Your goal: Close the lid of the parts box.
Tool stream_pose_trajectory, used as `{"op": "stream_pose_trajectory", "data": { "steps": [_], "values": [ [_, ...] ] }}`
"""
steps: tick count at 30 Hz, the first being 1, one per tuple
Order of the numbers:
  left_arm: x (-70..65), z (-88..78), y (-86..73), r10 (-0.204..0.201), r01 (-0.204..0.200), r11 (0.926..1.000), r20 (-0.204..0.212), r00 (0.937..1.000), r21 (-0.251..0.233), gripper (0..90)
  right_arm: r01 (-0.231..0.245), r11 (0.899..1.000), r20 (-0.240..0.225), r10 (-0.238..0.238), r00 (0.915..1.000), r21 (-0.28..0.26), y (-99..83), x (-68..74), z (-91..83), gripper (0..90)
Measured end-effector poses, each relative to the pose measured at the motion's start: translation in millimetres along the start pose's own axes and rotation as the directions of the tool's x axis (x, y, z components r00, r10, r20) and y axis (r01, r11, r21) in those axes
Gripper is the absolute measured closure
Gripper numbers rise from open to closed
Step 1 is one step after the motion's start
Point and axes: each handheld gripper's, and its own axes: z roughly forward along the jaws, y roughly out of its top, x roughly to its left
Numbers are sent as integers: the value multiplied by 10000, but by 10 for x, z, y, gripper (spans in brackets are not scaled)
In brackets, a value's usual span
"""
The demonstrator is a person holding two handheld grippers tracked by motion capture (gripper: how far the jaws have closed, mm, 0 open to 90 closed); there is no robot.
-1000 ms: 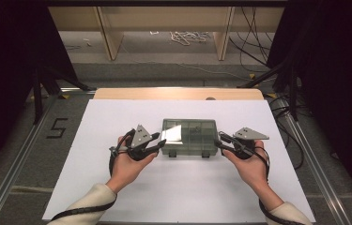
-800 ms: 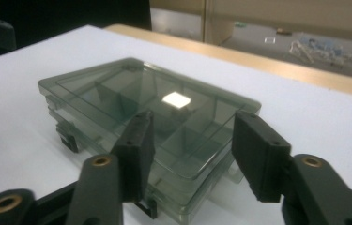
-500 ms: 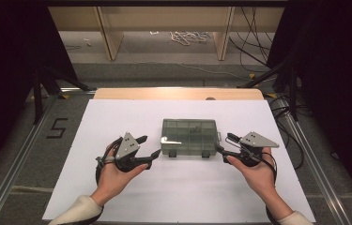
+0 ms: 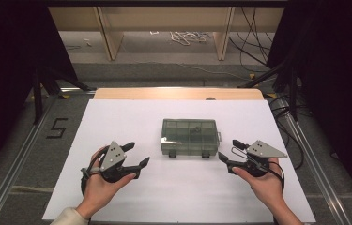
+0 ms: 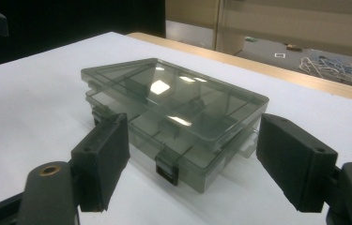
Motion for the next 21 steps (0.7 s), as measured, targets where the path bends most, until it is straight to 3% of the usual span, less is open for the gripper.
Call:
{"op": "stream_pose_trajectory", "data": {
  "steps": [6, 13, 21],
  "values": [
    [18, -157, -63, 73, -73, 10000, -178, 9998, -22, 269, 36, 10000, 27, -36, 10000, -46, -46, 30, -91, 261],
    [58, -334, -166, -160, 159, 9999, -389, 9991, -16, 269, 1, 9999, 3, -1, 10000, -122, -88, 34, -165, 260],
    [44, -311, -182, -204, 205, 9998, -352, 9992, 24, 269, 14, 10000, -38, -14, 10000, -72, -108, 47, -167, 259]
  ]
}}
